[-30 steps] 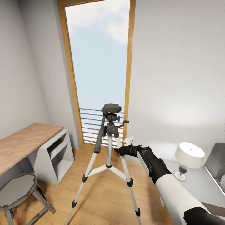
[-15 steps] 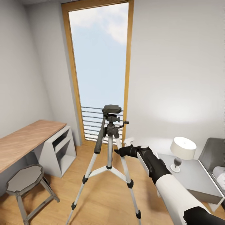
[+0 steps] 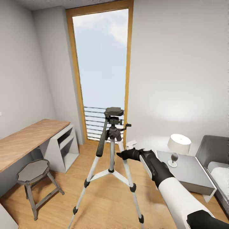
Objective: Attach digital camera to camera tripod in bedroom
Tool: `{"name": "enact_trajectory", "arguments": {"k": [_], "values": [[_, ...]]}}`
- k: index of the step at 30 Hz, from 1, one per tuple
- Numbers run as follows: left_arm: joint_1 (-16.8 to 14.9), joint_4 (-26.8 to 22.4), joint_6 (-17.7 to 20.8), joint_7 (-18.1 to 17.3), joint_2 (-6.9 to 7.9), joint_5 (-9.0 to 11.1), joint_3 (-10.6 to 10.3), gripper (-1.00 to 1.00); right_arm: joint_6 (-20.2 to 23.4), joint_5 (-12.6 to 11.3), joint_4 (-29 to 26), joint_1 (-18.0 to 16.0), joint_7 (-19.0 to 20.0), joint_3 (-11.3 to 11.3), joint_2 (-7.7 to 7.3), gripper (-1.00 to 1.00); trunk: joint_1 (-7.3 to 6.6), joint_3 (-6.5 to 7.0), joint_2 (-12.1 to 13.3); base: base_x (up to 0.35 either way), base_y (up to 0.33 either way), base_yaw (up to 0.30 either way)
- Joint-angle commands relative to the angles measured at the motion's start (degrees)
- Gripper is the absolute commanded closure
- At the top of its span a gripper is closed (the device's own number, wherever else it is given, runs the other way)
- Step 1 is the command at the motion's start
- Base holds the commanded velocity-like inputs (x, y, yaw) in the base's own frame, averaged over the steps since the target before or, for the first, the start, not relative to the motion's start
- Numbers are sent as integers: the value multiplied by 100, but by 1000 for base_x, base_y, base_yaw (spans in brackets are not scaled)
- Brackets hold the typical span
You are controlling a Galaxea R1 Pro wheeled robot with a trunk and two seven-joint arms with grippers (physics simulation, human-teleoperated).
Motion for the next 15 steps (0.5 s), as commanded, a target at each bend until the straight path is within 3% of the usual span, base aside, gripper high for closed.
{"name": "enact_trajectory", "arguments": {"k": [1,15], "values": [[3,-5,-11,1,-1,25,4,-100,35,-37,-8,0,5,-2,-2,100,-2,-1,-5,-340,-77,0],[3,-5,-5,1,-1,25,4,-100,31,-29,66,-4,13,-2,-10,100,-2,-1,-5,-340,-92,0]]}}
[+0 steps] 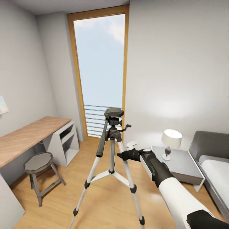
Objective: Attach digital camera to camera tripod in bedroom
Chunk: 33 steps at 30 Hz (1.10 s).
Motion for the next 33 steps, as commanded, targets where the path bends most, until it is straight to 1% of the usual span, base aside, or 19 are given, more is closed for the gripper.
{"name": "enact_trajectory", "arguments": {"k": [1,22,27,33], "values": [[3,-6,-13,1,-1,26,3,-100,34,-37,-6,2,6,-2,0,100,-2,-1,-5,-340,-103,0],[3,-6,-14,2,-1,26,3,-100,33,-36,-1,3,-1,-10,0,100,-2,-1,-5,-323,-119,0],[3,-3,-16,1,-1,26,4,-100,33,-36,-1,2,-1,-10,0,100,-2,-1,-5,-128,-76,0],[3,-4,-16,2,-1,26,2,-100,26,-36,-1,-1,-1,-10,0,100,-2,-1,-5,-18,-38,0]]}}
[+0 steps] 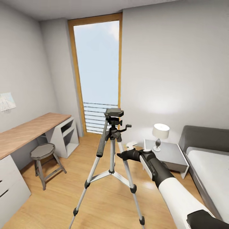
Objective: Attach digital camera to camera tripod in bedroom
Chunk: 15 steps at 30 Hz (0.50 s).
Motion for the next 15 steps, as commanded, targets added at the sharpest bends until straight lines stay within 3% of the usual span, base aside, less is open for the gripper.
{"name": "enact_trajectory", "arguments": {"k": [1,15], "values": [[4,-6,-11,1,-1,25,3,-100,33,-34,-9,-1,5,-1,0,100,2,0,-4,-5,-129,0],[4,-8,-11,1,-2,15,-21,-100,28,-34,-9,0,-4,-1,0,100,2,0,-4,-1,-254,0]]}}
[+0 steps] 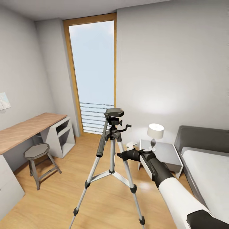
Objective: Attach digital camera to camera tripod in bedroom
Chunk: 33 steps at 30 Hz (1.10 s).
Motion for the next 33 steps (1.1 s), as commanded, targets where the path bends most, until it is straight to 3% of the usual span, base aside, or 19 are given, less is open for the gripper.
{"name": "enact_trajectory", "arguments": {"k": [1,17,33], "values": [[3,-5,-12,2,-1,28,1,-100,32,-36,-9,0,5,-1,-1,100,2,0,-3,0,-277,0],[3,-5,-12,-1,0,26,0,-100,12,-36,-4,-3,5,-1,-1,100,2,0,-3,-40,-278,0],[3,-1,-12,2,0,32,30,-100,-1,-44,53,0,-7,2,-1,100,2,0,-3,-249,-132,0]]}}
